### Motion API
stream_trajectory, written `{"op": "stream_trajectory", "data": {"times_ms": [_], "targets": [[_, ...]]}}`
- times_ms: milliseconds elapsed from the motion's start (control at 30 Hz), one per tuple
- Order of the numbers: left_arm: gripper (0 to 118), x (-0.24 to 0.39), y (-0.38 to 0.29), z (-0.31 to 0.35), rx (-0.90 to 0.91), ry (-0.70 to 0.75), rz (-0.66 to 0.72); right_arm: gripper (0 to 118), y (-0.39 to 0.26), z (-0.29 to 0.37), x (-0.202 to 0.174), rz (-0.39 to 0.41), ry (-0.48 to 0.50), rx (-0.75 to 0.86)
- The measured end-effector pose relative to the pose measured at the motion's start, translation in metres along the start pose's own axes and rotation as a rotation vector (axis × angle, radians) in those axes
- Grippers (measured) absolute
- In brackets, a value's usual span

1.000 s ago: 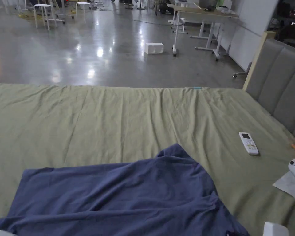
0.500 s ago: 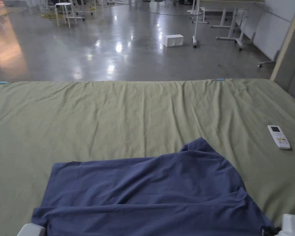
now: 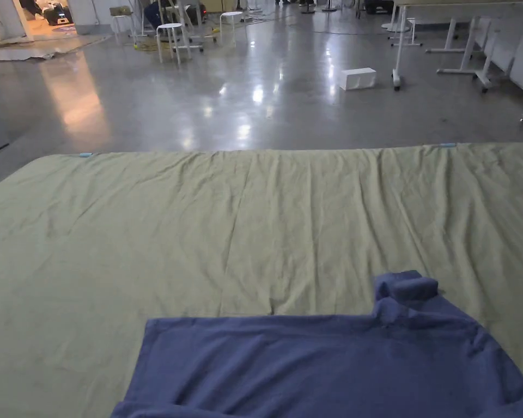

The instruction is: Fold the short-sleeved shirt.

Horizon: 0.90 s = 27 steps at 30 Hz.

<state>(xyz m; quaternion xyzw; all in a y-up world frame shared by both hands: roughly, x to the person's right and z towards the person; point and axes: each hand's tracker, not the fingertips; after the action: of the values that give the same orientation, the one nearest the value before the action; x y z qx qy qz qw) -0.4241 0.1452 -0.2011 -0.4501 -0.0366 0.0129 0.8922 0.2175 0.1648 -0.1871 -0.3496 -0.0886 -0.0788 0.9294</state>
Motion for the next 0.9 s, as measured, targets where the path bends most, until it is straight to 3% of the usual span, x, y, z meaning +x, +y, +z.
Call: {"op": "stream_trajectory", "data": {"times_ms": [67, 133, 200, 233, 300, 467, 567, 600, 733, 900], "targets": [[8, 0.002, -0.011, -0.001, -0.019, -0.041, 0.006, 7, -0.012, 0.001, -0.004, 0.049, -0.024, -0.048], [11, -0.003, -0.016, -0.007, 0.031, -0.061, 0.052, 14, -0.023, -0.007, -0.002, 0.03, -0.009, -0.034], [37, -0.004, -0.013, -0.012, 0.036, -0.04, 0.103, 48, -0.022, -0.011, -0.005, 0.028, -0.068, -0.061], [61, -0.008, -0.013, -0.012, 0.032, -0.022, 0.128, 65, -0.022, -0.011, -0.005, 0.031, -0.061, -0.06], [86, -0.018, -0.016, -0.009, 0.053, -0.038, 0.129, 65, -0.025, -0.009, 0.006, 0.03, -0.048, -0.049], [88, -0.014, -0.019, 0.04, 0.132, -0.05, 0.135, 65, -0.02, 0.031, 0.014, -0.009, -0.016, 0.036], [88, 0.015, -0.014, 0.08, 0.264, 0.061, 0.032, 65, -0.004, 0.067, -0.009, 0.091, 0.008, 0.128], [88, 0.022, -0.005, 0.096, 0.391, 0.14, -0.028, 65, 0.001, 0.078, -0.02, 0.131, 0.024, 0.164], [88, 0.06, 0.02, 0.155, 0.645, 0.028, -0.028, 65, 0.017, 0.111, -0.062, 0.262, 0.12, 0.341], [88, 0.113, 0.037, 0.2, 0.827, 0.065, -0.141, 65, 0.037, 0.147, -0.107, 0.328, 0.236, 0.529]]}}
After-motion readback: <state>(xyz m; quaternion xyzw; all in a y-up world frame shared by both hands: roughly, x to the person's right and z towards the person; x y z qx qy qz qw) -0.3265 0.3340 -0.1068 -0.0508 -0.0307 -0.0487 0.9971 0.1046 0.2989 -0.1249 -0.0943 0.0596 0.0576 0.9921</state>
